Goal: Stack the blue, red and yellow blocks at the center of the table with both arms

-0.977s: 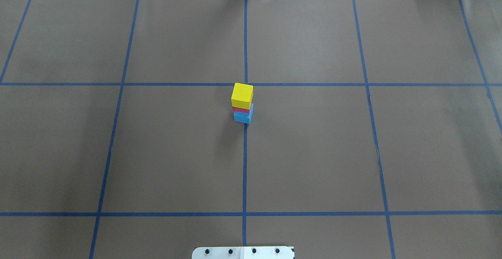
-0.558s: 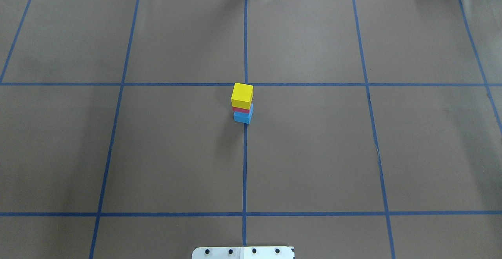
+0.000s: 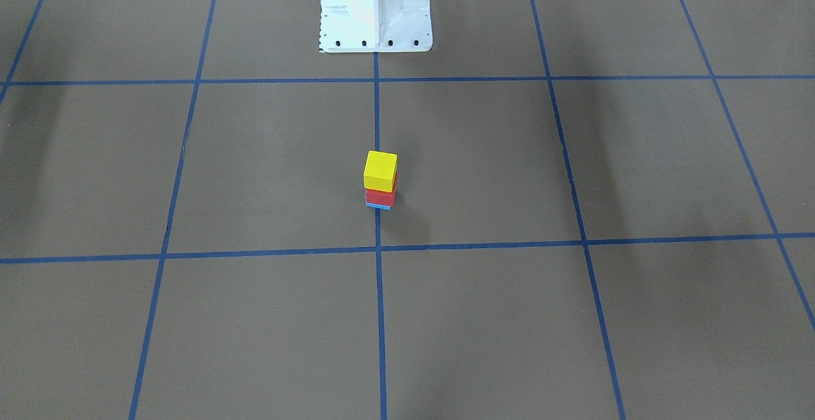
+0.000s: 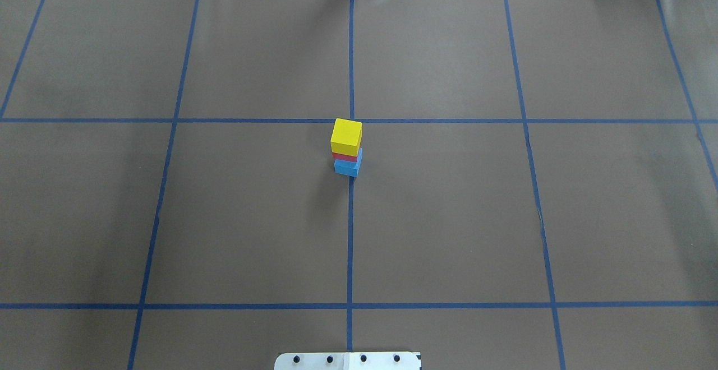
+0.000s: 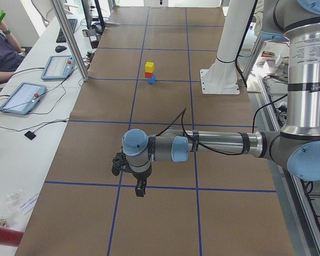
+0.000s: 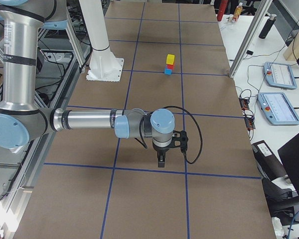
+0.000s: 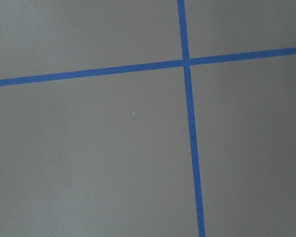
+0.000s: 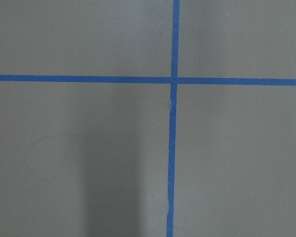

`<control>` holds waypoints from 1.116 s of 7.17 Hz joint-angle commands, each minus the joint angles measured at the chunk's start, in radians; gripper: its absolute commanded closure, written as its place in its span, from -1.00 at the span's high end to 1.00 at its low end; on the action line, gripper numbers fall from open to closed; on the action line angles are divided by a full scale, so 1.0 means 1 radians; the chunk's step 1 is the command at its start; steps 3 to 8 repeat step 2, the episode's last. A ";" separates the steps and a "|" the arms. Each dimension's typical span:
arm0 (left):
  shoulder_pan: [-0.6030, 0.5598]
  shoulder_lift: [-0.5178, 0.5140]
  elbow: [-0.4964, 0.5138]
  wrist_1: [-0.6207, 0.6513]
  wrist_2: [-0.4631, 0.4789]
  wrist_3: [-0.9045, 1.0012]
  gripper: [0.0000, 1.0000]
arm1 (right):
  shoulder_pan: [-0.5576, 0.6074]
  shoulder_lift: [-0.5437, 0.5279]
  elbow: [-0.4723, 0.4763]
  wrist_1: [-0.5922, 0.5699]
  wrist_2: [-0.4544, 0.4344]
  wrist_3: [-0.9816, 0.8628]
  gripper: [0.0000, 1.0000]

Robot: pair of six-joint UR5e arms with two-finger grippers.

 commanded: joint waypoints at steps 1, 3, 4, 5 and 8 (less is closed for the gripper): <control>0.000 0.000 0.000 0.000 0.000 -0.001 1.00 | 0.000 -0.001 0.002 -0.001 0.000 0.000 0.99; 0.000 0.000 0.000 0.000 0.000 -0.001 1.00 | 0.000 0.001 0.003 -0.001 0.000 0.000 0.99; 0.000 0.000 0.000 0.000 0.000 -0.001 1.00 | 0.000 0.001 0.003 -0.001 0.000 0.000 0.99; 0.000 0.000 0.000 0.000 0.000 -0.001 1.00 | 0.000 0.001 0.003 -0.001 0.000 0.000 0.99; 0.000 0.000 0.000 0.000 0.000 -0.001 1.00 | 0.000 0.001 0.003 -0.001 0.000 0.000 0.99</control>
